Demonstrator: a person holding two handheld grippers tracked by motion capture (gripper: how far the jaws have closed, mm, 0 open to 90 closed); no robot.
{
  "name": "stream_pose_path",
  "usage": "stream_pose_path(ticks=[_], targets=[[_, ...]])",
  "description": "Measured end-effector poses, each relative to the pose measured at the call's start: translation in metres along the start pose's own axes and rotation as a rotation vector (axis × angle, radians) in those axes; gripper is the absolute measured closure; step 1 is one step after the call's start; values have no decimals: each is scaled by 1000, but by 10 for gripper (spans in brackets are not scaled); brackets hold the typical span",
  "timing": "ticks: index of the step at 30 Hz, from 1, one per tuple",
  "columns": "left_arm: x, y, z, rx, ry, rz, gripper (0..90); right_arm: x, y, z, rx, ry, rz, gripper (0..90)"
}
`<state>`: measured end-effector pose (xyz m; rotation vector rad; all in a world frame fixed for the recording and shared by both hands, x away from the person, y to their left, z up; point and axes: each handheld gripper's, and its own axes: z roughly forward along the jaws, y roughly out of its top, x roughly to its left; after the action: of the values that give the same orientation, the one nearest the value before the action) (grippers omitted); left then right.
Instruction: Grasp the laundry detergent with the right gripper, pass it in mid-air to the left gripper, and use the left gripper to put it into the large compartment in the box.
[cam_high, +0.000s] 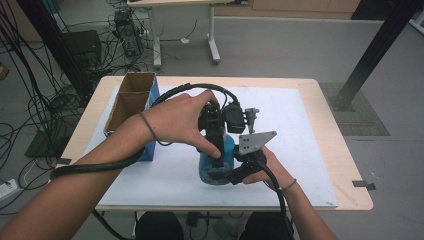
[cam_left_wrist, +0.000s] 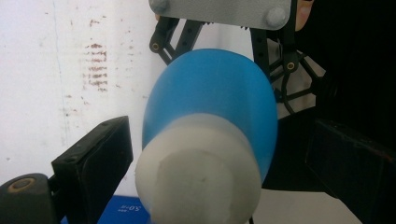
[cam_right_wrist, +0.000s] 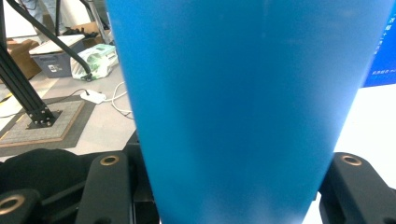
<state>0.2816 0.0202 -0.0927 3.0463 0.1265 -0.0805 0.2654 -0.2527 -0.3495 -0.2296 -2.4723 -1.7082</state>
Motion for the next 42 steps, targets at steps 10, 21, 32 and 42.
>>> stream_pose_path(ticks=[10,21,32,42], targets=[[-1,1,-1,4,2,-1,77,1,0,-1,-4,-1,-3,418],[-1,5,1,11,-1,5,89,1,1,-1,-6,2,-9,418],[1,7,3,22,-7,5,166,2,3,-1,-10,6,-21,418],[2,7,3,25,-5,-1,214,2,5,-1,-7,10,-27,418]])
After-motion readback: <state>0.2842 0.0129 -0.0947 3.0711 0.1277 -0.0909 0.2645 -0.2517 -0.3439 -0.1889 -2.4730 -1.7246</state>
